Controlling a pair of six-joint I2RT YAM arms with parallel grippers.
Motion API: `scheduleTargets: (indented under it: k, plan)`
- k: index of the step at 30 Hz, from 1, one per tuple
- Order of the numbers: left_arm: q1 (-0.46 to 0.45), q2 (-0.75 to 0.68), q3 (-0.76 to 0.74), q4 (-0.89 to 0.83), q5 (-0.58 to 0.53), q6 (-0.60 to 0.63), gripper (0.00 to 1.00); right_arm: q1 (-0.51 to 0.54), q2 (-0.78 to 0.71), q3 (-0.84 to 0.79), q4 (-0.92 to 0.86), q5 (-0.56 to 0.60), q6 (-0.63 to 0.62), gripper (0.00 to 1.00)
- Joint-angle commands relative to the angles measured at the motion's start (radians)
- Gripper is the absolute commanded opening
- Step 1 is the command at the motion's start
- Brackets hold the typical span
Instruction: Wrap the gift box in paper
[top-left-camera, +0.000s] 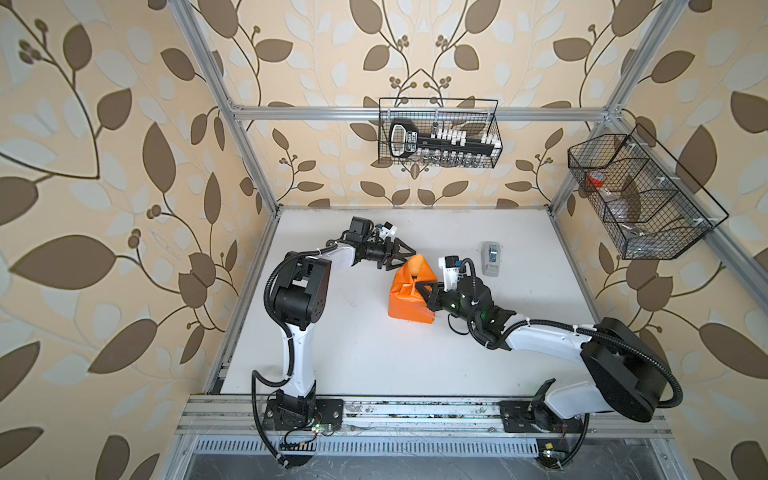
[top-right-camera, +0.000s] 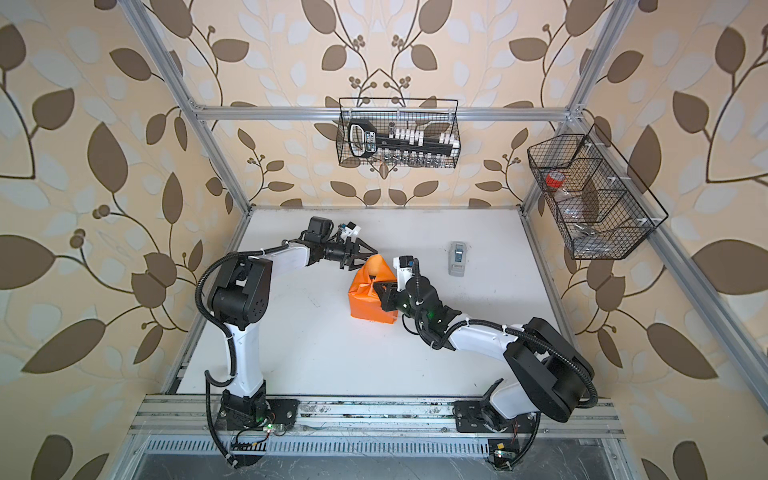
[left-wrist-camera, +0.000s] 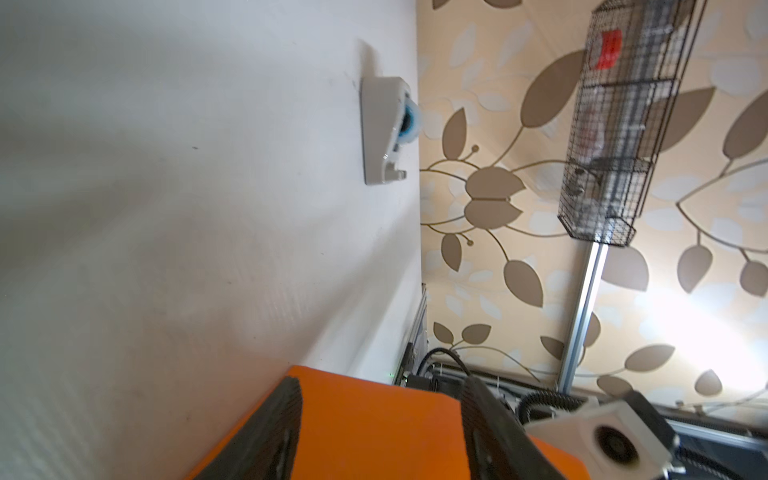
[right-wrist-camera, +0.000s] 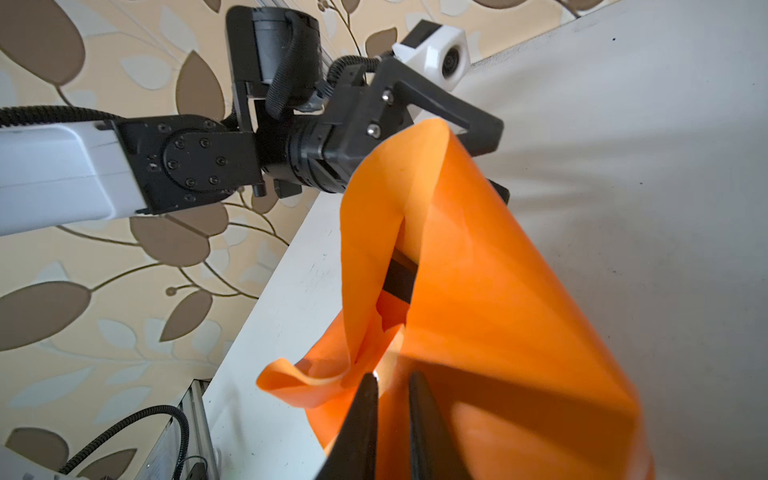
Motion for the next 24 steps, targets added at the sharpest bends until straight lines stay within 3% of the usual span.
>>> scheduleTargets:
  k: [1, 4, 8, 14, 24]
  plan:
    - [-0.01, -0.107, 0.03, -0.099, 0.11, 0.148, 0.66, 0.0, 0.026, -0.009, -0.084, -0.017, -0.009, 0.17]
    - [-0.011, -0.133, 0.047, -0.219, 0.11, 0.231, 0.67, 0.0, 0.034, -0.011, -0.083, -0.019, -0.008, 0.17]
    - [-0.017, -0.146, 0.089, -0.286, 0.131, 0.249, 0.68, 0.001, 0.042, -0.012, -0.081, -0.023, -0.004, 0.17]
    - [-0.087, -0.109, 0.221, -0.527, 0.169, 0.37, 0.68, 0.002, 0.045, -0.01, -0.079, -0.024, -0.005, 0.17]
    - [-0.103, -0.132, 0.129, -0.452, 0.157, 0.287, 0.68, 0.003, 0.044, -0.013, -0.079, -0.027, -0.011, 0.17]
